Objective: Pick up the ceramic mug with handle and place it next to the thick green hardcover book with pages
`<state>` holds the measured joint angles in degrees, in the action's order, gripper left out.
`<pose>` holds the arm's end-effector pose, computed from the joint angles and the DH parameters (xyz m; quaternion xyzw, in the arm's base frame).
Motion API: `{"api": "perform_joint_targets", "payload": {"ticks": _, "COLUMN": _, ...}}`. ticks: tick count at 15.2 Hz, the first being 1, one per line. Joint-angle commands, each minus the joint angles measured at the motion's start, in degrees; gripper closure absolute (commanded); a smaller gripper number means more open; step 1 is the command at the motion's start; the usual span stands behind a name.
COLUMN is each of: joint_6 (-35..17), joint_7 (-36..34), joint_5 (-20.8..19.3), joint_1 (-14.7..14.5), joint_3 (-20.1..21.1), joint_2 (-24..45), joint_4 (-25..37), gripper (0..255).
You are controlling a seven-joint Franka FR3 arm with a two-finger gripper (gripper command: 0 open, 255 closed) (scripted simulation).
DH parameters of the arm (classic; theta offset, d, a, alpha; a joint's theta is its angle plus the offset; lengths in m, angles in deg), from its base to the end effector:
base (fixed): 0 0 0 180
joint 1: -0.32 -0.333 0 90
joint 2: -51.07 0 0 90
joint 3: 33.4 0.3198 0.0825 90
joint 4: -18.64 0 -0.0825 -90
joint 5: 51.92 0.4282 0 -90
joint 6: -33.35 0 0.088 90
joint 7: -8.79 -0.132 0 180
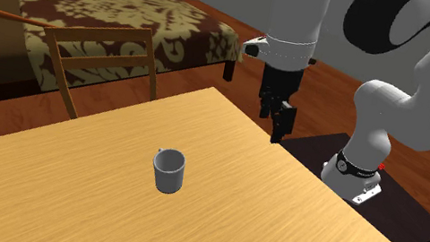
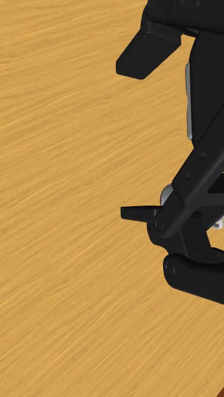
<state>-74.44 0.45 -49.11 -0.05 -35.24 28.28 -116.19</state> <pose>0.4580 -0.0071 0.4375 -0.9946 0.0923 0.0389 0.0269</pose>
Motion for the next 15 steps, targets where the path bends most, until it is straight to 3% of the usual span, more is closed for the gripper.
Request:
{"api": "perform_joint_targets", "payload": {"ticks": 1, "joint_6": -3.4, "joint_7": -0.3, "joint_5": -0.5, "joint_1": 0.1, "joint_3": 0.2, "joint_2": 4.1, "joint_4": 1.0, "gripper": 0}}
{"api": "perform_joint_targets", "payload": {"ticks": 8, "joint_6": -11.3, "joint_7": -2.0, "joint_5": -2.4, "joint_1": 0.5, "joint_3": 0.5, "joint_2": 19.3, "joint_4": 9.3, "gripper": 0}}
{"api": "perform_joint_targets", "payload": {"ticks": 15, "joint_6": -15.6, "joint_7": -3.8, "joint_5": -4.6, "joint_1": 0.6, "joint_3": 0.1, "joint_2": 34.7, "joint_4": 21.1, "gripper": 0}}
